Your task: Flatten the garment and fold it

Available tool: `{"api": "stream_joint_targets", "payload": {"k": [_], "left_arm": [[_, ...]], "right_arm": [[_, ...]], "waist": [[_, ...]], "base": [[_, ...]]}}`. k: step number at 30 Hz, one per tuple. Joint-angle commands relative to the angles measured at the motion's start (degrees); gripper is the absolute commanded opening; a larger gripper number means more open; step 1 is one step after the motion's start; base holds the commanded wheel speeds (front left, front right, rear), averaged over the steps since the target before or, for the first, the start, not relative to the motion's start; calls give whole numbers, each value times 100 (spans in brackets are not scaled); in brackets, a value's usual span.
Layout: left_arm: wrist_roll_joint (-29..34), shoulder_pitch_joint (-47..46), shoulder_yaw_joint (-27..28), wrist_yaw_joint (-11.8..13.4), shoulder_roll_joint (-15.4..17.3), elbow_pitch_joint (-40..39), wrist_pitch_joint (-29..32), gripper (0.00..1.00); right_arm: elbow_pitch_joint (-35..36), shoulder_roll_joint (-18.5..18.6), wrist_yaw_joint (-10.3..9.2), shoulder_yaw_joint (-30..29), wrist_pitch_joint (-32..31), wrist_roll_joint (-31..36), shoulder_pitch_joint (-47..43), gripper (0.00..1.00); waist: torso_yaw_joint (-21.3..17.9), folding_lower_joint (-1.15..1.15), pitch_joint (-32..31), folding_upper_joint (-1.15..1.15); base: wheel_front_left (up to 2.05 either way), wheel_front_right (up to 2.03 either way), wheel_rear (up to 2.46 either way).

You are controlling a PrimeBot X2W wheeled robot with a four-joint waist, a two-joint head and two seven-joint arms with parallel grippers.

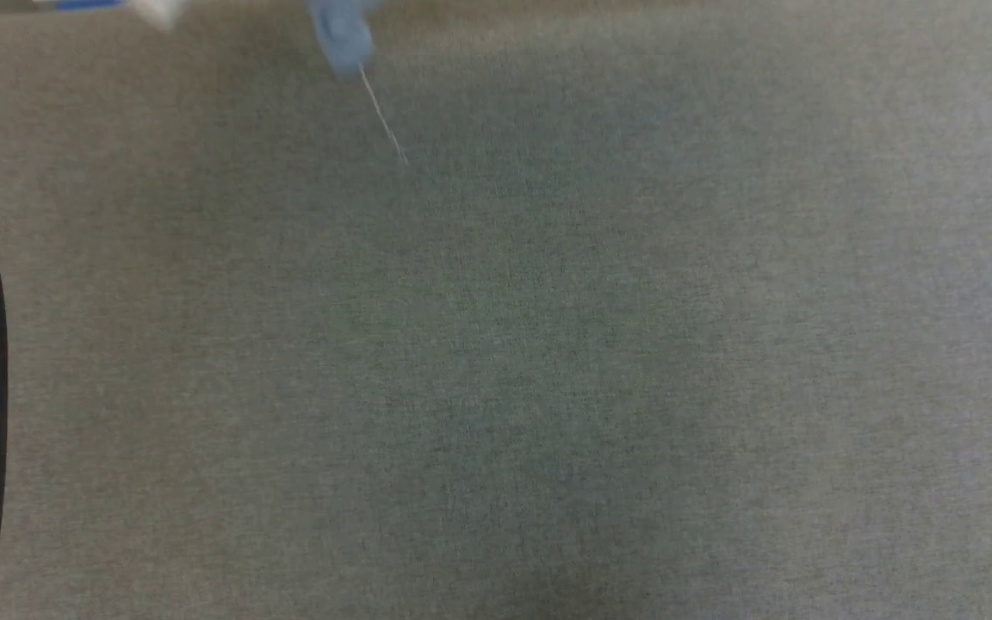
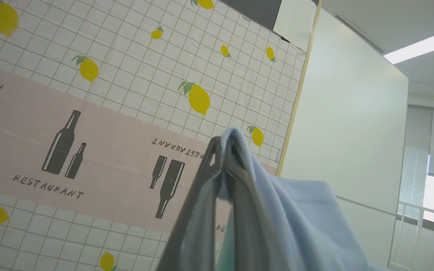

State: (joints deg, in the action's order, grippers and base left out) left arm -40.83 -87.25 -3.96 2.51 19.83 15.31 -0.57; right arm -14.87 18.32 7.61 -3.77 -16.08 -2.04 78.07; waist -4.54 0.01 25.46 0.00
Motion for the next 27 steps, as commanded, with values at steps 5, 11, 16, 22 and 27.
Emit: {"api": "stream_joint_targets", "payload": {"k": [5, 11, 16, 22, 27], "left_arm": [[49, -33, -45, -292, -21, 411, -367, 0], [133, 1234, -326, -629, 221, 830, -322, 0], [64, 2894, -524, -775, 478, 908, -121, 0], [-339, 5149, -522, -711, 662, 449, 325, 0], [-720, 6898, -607, -535, 683, -206, 877, 0]], "right_arm": [[-301, -179, -12, -70, 646, 105, 71, 0], [-622, -194, -12, 309, 817, -296, -1090, 0], [-636, -227, -12, 553, 780, -847, -2515, 0], [-296, -360, -12, 602, 573, -1356, -4141, 0], [87, -358, -12, 561, 302, -1409, -5290, 0]], "waist": [[29, -1, 367, 0], [149, -1, -38, 0], [232, -1, -603, 0], [284, -1, -1251, 0], [382, -1, -1607, 0]], "base": [[0, 0, 0], [0, 0, 0], [0, 0, 0], [0, 0, 0], [0, 0, 0]]}}
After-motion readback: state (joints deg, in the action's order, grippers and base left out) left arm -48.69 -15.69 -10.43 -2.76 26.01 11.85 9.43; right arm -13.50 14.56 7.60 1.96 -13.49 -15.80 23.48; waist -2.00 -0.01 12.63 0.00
